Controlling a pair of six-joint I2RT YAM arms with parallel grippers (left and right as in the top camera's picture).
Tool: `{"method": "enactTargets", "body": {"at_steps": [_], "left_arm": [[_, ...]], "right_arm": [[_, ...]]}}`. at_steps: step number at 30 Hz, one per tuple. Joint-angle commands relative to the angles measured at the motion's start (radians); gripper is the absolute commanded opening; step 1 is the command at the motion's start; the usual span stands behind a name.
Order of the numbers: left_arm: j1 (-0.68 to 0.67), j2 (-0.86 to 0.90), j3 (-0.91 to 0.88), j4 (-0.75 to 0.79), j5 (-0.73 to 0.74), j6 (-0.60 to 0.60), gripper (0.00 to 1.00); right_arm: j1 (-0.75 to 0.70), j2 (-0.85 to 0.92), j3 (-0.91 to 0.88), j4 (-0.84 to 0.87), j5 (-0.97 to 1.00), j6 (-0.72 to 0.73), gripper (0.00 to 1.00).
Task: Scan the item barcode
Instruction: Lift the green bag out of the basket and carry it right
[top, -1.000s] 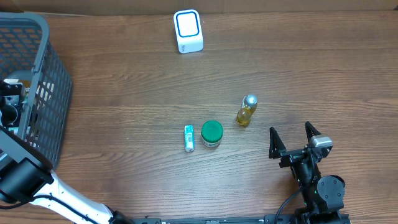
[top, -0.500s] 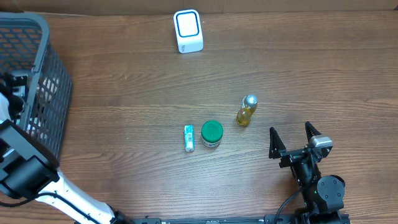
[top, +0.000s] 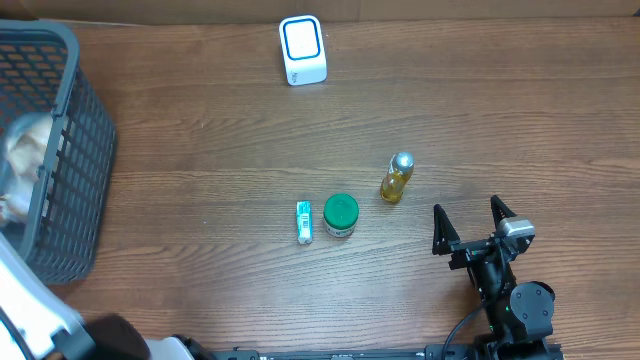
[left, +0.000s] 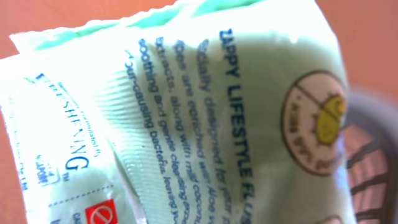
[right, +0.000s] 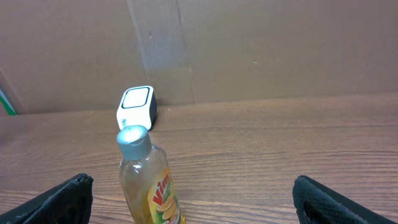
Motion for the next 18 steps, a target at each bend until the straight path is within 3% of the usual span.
{"method": "enactTargets", "body": {"at_steps": [1,8,14,18], "left_arm": [[-0.029,-0.066,0.014,-0.013,0.090,-0.172,0.52],[-0.108,-0.140,0.014,-0.093,-0.040,-0.203,0.55],[-0.142,-0.138,0.013,-0.220,0.064,-0.270,0.52],[-0.169,-0.134,0.006,-0.221,-0.016,-0.266,0.53]], "right_arm": [[0.002,-0.010,-0.010,0.002,-0.005,0.000,1.00],[0.002,-0.010,-0.010,0.002,-0.005,0.000,1.00],[0.002,-0.010,-0.010,0.002,-0.005,0.000,1.00],[0.002,-0.010,-0.010,0.002,-0.005,0.000,1.00]]}}
